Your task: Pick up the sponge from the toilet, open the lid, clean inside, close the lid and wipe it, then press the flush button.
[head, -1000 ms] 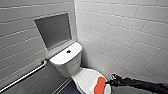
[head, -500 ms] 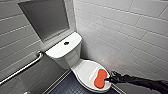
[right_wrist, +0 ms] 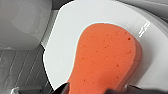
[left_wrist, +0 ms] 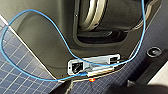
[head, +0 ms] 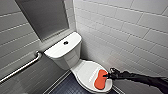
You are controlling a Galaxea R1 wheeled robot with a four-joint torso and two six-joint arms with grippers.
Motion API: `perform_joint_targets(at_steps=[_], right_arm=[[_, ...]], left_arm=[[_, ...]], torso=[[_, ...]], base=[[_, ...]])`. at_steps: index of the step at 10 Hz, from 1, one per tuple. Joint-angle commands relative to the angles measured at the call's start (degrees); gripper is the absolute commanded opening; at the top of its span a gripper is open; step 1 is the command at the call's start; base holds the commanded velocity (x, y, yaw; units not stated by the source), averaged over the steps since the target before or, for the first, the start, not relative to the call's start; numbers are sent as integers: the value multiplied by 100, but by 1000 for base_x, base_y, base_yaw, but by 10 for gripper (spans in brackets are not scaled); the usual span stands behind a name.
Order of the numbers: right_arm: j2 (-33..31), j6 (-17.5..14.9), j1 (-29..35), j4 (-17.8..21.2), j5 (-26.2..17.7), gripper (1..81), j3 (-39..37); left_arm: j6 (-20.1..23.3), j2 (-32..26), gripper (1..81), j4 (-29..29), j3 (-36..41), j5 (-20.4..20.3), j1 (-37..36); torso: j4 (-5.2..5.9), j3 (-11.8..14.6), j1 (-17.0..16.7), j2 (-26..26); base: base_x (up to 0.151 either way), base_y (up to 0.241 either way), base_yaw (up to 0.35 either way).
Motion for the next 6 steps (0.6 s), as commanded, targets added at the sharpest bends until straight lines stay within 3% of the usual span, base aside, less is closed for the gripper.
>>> perform_joint_targets(at_steps=[1, 4, 6], right_arm=[[-86, 6, 707, 598, -292, 811, 128], [98, 41, 681, 1257, -301, 811, -91], [168, 41, 628, 1460, -617, 811, -223]], left_arm=[[19, 52, 811, -57, 8, 543, 295], [19, 77, 811, -57, -1, 543, 295], [19, 95, 811, -74, -1, 535, 303]], torso=[[0, 0, -4, 4], [0, 0, 33, -46], [0, 0, 33, -48]], base=[[0, 0, 0], [0, 0, 0], [0, 0, 0]])
